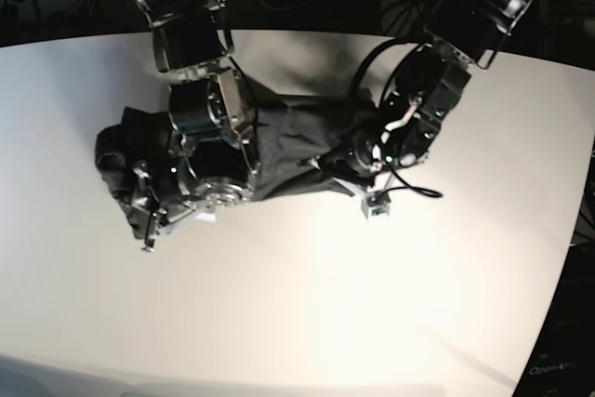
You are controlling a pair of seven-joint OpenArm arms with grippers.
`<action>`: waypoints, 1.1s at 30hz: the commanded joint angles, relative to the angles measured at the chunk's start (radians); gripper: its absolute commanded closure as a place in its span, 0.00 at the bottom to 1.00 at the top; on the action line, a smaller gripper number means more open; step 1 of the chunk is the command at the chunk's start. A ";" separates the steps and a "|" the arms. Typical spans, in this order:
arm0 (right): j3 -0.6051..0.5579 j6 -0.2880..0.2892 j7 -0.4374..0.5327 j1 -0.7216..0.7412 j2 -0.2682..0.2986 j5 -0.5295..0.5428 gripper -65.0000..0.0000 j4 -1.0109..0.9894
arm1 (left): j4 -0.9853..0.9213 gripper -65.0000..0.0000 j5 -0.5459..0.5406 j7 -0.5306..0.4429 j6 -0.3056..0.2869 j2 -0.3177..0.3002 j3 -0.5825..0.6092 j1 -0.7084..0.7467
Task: Fold the T-shirt properly
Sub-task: 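Fold the held end over toward the left gripper with the right gripper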
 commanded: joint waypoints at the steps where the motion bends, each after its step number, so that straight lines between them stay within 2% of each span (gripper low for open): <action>1: -0.010 -0.004 -0.056 0.029 -0.007 -0.045 0.99 0.051 | -0.008 0.95 0.019 0.001 0.013 -0.007 -0.001 -0.005; 10: -0.218 -0.004 -0.056 0.003 -0.013 -0.106 0.99 0.162 | -0.006 0.95 0.019 0.001 0.013 -0.007 0.001 -0.010; 12: -0.254 -0.004 -0.056 -0.004 -0.033 -0.106 0.99 0.180 | -0.006 0.95 0.019 0.001 0.013 -0.007 0.002 -0.010; 20: -0.268 -0.004 -0.056 -0.069 -0.034 -0.105 0.99 0.248 | -0.006 0.95 0.019 0.001 0.013 -0.007 0.002 -0.010; 33: -0.434 -0.004 -0.056 -0.153 -0.034 -0.108 0.99 0.303 | 0.014 0.95 0.013 0.001 0.013 -0.004 -0.001 -0.010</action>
